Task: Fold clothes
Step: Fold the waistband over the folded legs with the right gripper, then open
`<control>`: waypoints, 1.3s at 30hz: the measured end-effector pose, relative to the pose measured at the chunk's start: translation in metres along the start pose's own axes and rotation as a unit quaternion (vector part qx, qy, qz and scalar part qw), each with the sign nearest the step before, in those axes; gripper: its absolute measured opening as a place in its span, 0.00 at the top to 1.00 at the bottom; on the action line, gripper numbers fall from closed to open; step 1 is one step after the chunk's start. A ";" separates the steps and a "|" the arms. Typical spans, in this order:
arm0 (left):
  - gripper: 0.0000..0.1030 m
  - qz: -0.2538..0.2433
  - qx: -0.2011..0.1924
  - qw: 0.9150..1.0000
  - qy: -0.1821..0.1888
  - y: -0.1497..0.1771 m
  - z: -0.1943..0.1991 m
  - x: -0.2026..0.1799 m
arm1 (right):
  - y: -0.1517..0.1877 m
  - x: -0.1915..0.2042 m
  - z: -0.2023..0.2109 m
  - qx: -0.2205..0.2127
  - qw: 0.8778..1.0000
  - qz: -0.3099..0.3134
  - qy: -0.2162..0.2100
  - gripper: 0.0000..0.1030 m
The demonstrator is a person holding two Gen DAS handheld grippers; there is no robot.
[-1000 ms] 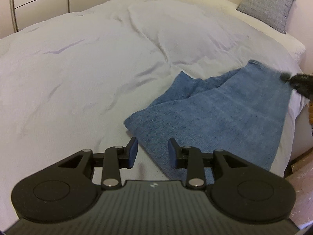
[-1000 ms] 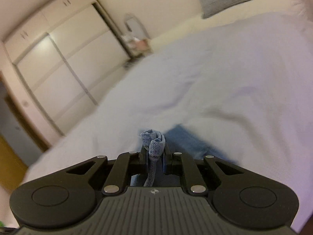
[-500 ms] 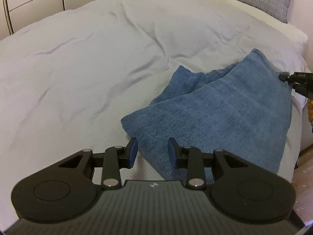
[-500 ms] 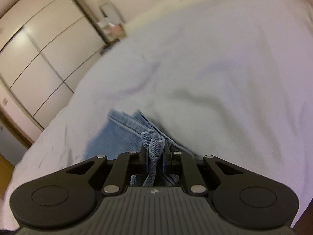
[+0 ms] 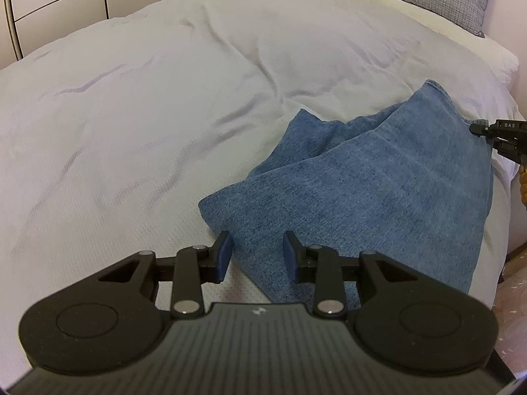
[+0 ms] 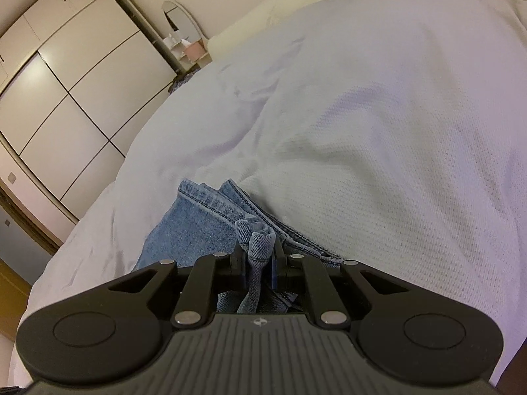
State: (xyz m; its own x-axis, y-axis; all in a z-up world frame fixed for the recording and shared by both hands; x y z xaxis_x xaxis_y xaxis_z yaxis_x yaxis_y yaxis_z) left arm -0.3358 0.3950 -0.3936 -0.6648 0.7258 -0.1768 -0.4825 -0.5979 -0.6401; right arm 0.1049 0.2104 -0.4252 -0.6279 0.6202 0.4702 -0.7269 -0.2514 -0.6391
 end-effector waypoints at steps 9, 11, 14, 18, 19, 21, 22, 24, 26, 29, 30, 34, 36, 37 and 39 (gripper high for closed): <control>0.71 0.007 -0.002 1.000 -0.005 0.002 0.001 0.000 | -0.002 0.001 -0.002 0.007 1.000 0.008 -0.003 0.90; 0.71 0.007 -0.002 1.000 -0.006 0.002 0.000 0.000 | -0.002 0.002 -0.001 0.007 1.000 0.012 -0.003 0.90; 0.71 0.007 -0.002 1.000 -0.006 0.002 0.001 0.000 | -0.003 0.004 0.001 0.001 1.000 0.020 -0.002 0.90; 0.71 0.004 -0.002 1.000 -0.005 0.003 0.000 0.001 | -0.006 0.014 0.030 -0.042 0.999 0.030 -0.010 0.89; 0.71 0.002 -0.002 1.000 -0.004 0.003 0.000 0.001 | -0.005 0.014 0.036 -0.046 0.999 0.024 -0.008 0.89; 0.71 0.003 -0.001 1.000 -0.004 0.002 -0.001 0.002 | 0.001 0.008 0.028 -0.029 0.999 0.026 0.022 0.89; 0.70 0.002 -0.001 1.000 -0.004 0.002 -0.001 0.002 | 0.005 0.004 0.021 -0.018 0.999 0.025 0.034 0.89; 0.71 -0.002 -0.004 1.000 -0.008 0.001 0.002 0.003 | 0.007 -0.003 0.015 -0.011 0.999 0.014 0.033 0.88; 0.72 -0.003 -0.008 1.000 -0.011 -0.001 0.006 0.006 | 0.004 0.003 0.029 -0.040 0.997 0.027 0.063 0.78; 0.72 -0.004 -0.021 1.000 0.001 -0.008 0.013 0.006 | 0.002 0.016 0.055 -0.091 0.989 0.062 0.094 0.53; 0.72 -0.011 -0.025 1.000 0.006 -0.010 0.013 0.003 | 0.004 0.023 0.064 -0.113 0.985 0.083 0.096 0.53; 0.75 -0.030 -0.023 0.999 0.010 -0.016 -0.002 -0.005 | 0.023 0.048 0.068 -0.111 0.979 0.162 0.046 0.66; 0.76 -0.029 -0.011 1.000 -0.002 -0.014 -0.018 0.000 | 0.031 0.043 0.041 -0.062 0.979 0.182 0.065 0.71; 0.75 -0.027 -0.006 1.000 -0.010 -0.011 -0.026 0.004 | 0.032 0.035 0.027 -0.048 0.980 0.177 0.077 0.86; 0.75 -0.003 0.000 1.000 -0.021 -0.011 -0.031 0.014 | 0.030 0.026 0.017 -0.049 0.980 0.172 0.089 0.99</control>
State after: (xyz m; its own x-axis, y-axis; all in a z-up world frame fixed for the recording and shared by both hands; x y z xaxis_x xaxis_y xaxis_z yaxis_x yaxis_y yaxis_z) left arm -0.3223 0.4216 -0.4122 -0.6845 0.7151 -0.1416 -0.4873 -0.5934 -0.6406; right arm 0.0621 0.2068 -0.4217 -0.7669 0.6326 0.1084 -0.4448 -0.4021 -0.8003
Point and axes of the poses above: each gripper's, at about its wrist camera, not at the fingertips, and z roughly against the way its jaws point, x to its left, y to its underside, the point moved 5 cm from there along -z, roughly the way its jaws point, and after that the axes turned 9 degrees about y, right-handed, at the moved point
